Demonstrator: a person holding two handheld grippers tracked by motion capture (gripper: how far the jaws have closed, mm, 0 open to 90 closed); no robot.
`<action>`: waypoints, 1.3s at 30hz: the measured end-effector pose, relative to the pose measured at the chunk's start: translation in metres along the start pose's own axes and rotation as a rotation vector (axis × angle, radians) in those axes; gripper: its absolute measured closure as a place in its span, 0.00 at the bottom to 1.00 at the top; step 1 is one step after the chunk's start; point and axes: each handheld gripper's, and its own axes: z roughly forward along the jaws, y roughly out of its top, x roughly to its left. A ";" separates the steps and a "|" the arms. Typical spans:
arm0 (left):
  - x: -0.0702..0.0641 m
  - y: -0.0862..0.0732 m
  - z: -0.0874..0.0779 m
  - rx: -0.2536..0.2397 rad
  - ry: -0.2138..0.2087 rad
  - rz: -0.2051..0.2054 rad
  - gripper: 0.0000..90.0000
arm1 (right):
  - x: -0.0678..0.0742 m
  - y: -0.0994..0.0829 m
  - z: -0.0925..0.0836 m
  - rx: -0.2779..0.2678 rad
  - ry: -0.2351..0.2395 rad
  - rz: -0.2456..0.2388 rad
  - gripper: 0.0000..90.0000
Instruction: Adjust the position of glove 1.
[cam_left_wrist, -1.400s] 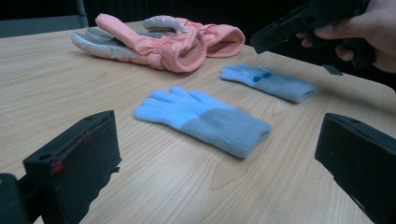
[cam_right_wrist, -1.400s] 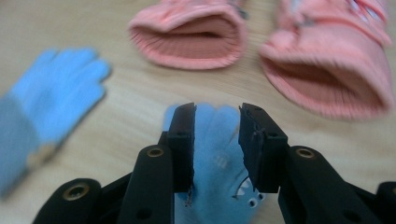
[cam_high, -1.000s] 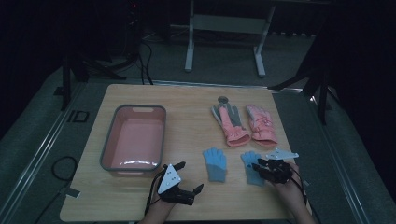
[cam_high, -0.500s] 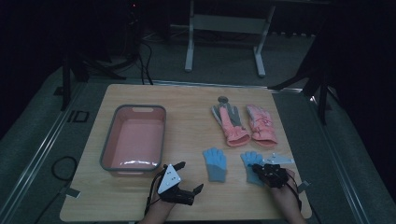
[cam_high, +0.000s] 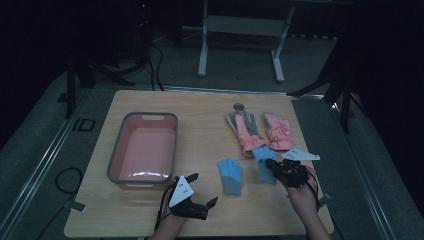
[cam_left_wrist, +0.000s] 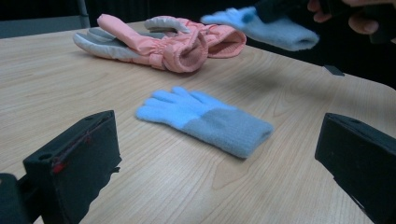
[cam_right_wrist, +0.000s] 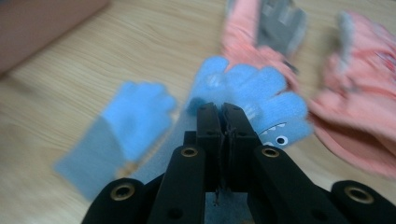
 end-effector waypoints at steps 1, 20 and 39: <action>0.000 0.000 0.000 0.000 0.000 0.001 0.00 | 0.005 0.004 0.002 -0.009 0.019 -0.004 0.96; 0.000 0.000 0.000 0.000 -0.003 0.004 0.00 | 0.070 0.018 0.054 0.066 0.173 -0.093 0.96; -0.001 0.000 0.000 -0.001 -0.003 0.009 0.00 | 0.070 -0.009 0.086 0.153 0.169 -0.083 0.95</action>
